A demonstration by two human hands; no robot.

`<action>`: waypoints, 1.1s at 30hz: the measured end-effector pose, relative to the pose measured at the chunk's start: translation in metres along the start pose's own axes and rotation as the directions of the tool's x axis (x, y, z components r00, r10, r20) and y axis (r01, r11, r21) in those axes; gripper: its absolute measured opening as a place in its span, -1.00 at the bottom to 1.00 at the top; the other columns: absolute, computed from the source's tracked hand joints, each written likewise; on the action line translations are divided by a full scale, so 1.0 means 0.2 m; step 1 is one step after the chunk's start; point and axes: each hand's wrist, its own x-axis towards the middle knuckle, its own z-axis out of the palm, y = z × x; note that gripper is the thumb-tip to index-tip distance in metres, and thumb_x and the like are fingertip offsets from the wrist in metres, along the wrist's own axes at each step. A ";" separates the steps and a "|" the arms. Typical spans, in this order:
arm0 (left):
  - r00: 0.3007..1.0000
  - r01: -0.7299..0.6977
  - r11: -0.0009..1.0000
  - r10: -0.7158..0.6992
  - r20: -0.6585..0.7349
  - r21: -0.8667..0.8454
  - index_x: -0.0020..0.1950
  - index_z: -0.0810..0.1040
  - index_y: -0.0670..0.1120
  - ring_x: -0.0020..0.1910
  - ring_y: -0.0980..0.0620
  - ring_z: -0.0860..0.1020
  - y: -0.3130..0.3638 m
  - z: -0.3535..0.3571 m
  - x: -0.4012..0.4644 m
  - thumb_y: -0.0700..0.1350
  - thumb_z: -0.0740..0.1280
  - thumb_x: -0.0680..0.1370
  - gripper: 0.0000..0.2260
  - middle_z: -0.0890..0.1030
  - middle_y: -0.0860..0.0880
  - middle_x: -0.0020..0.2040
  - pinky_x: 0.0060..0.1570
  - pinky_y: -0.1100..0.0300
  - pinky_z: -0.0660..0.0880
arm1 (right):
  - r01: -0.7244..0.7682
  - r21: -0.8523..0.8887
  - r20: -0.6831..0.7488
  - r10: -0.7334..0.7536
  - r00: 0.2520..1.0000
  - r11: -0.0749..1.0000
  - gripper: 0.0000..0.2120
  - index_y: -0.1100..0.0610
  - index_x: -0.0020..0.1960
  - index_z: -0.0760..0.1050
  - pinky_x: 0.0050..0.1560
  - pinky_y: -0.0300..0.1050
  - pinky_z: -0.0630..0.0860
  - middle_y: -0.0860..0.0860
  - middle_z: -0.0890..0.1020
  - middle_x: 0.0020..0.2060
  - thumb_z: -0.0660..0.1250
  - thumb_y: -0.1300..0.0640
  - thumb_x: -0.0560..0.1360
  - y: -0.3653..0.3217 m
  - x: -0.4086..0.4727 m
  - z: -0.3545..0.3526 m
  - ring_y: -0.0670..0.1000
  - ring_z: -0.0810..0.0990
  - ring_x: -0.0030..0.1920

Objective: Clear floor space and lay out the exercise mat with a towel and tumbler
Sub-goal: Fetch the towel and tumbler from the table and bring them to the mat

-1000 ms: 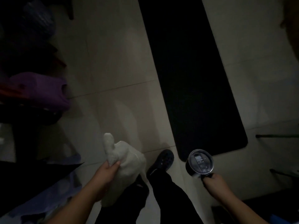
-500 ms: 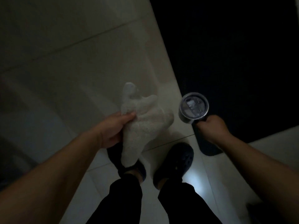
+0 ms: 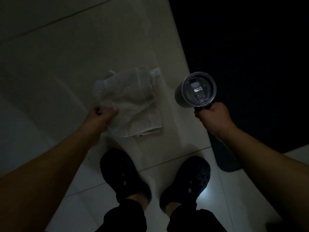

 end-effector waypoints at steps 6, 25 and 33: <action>0.996 0.017 0.995 -0.008 0.086 -0.094 0.24 0.57 -0.10 0.09 -0.05 0.66 -0.19 0.09 -0.05 -0.15 0.47 0.42 -0.61 0.67 -0.09 0.14 0.07 0.07 0.58 | 0.007 0.027 -0.018 -0.007 1.000 1.000 -0.57 0.46 -0.22 0.45 -0.29 -0.02 0.37 0.19 0.49 -0.39 0.34 0.04 0.28 0.00 0.08 0.06 0.06 0.47 -0.35; 0.982 0.187 0.974 -0.189 0.004 0.129 0.29 0.51 -0.15 0.06 -0.08 0.63 -0.28 0.14 -0.11 -0.11 0.44 0.47 -0.60 0.63 -0.11 0.16 0.08 0.04 0.58 | 0.042 -0.070 -0.057 -0.046 0.997 0.997 -0.75 0.13 -0.42 0.42 -0.28 -0.08 0.37 0.05 0.45 -0.49 0.34 0.16 0.41 0.17 0.06 0.23 0.06 0.45 -0.39; 0.886 0.035 0.825 0.235 -0.399 0.565 0.23 0.47 -0.13 0.13 -0.16 0.55 0.16 0.04 0.13 0.17 0.32 0.39 -0.47 0.57 -0.17 0.18 0.09 0.07 0.47 | 0.122 0.076 -0.250 -0.100 0.963 0.990 -0.68 0.04 0.01 0.45 -0.18 -0.28 0.42 -0.10 0.55 -0.14 0.48 0.12 0.33 0.17 0.04 0.29 -0.13 0.52 -0.18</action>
